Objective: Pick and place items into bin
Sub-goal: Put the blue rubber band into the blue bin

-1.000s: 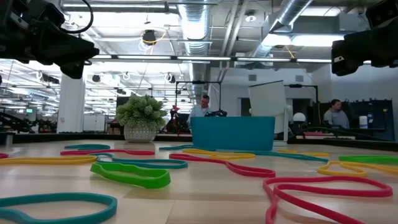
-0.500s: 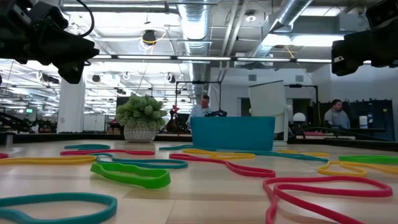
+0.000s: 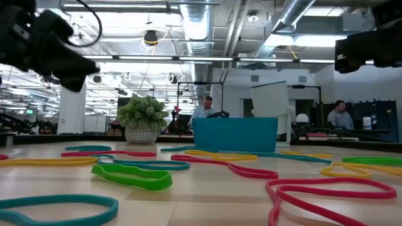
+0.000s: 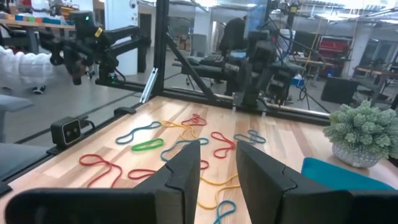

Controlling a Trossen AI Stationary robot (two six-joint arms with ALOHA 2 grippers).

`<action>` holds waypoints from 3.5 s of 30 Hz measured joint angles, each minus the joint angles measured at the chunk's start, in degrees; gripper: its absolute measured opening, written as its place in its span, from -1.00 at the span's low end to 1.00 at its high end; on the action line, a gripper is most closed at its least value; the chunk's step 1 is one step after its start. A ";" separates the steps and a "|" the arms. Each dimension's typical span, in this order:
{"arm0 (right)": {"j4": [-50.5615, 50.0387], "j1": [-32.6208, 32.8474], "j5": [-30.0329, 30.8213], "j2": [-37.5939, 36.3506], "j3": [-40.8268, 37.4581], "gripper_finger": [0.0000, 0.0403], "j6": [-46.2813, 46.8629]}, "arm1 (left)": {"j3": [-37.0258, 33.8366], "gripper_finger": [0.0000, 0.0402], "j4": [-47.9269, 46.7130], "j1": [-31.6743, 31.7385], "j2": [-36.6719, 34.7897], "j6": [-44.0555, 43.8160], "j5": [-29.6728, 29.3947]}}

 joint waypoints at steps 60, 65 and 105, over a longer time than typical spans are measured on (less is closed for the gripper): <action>-0.42 0.00 -0.08 0.00 0.02 -0.50 -0.44 | 9.00 -1.00 15.72 -1.73 46.60 -0.42 -10.36; -0.33 0.00 0.00 0.00 0.01 -0.50 -0.48 | 14.47 -1.00 15.74 -1.25 47.04 6.16 -14.66; -1.41 -0.02 2.78 0.01 0.02 -0.50 1.55 | 72.25 -0.92 -13.28 16.44 94.87 21.12 -26.23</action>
